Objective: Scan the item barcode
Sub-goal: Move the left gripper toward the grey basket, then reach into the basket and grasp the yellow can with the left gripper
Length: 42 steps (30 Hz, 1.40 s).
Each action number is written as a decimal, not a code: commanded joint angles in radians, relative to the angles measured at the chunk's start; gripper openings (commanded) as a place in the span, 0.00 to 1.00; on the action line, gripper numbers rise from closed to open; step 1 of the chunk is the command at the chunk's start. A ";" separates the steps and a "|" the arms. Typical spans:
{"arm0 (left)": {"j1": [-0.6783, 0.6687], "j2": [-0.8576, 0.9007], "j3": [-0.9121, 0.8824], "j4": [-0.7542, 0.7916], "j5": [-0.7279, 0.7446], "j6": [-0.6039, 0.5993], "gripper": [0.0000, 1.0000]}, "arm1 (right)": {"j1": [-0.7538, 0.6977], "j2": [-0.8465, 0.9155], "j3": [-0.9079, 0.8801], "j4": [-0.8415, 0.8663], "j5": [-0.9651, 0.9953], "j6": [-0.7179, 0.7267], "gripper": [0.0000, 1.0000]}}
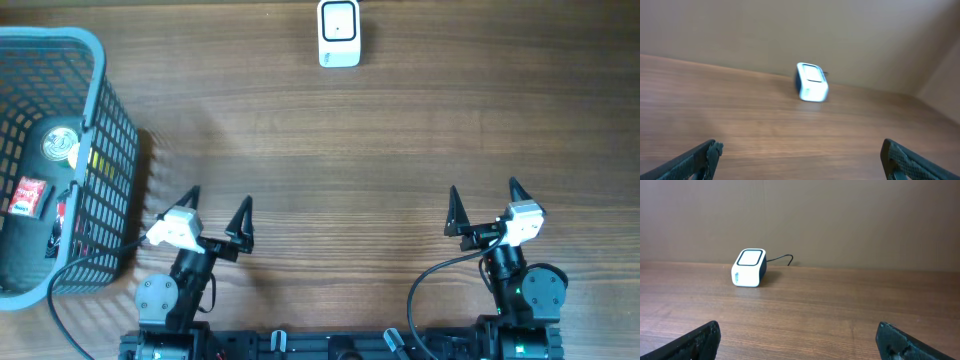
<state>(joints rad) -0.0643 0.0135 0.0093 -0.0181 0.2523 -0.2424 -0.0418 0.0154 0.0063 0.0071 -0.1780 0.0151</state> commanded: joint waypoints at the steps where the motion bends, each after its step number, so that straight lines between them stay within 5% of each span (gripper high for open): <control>1: 0.005 -0.007 0.024 0.003 0.138 -0.066 1.00 | 0.007 -0.008 -0.001 0.004 0.013 0.013 1.00; 12: 0.005 0.041 0.250 -0.171 0.152 0.003 1.00 | 0.007 -0.008 -0.001 0.004 0.013 0.014 1.00; 19: 0.005 0.304 0.484 -0.189 0.112 0.003 1.00 | 0.007 -0.008 -0.001 0.004 0.013 0.014 1.00; 25: 0.005 0.744 1.045 -0.480 -0.085 0.003 1.00 | 0.007 -0.008 -0.001 0.004 0.013 0.014 1.00; 30: 0.005 0.922 1.370 -0.605 -0.090 0.003 1.00 | 0.007 -0.008 -0.001 0.004 0.013 0.014 1.00; 42: 0.142 0.952 1.413 -0.665 -0.307 -0.016 1.00 | 0.007 -0.008 -0.001 0.004 0.013 0.013 1.00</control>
<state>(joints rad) -0.0013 0.9516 1.3926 -0.6827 0.0204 -0.2459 -0.0418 0.0154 0.0063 0.0071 -0.1772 0.0151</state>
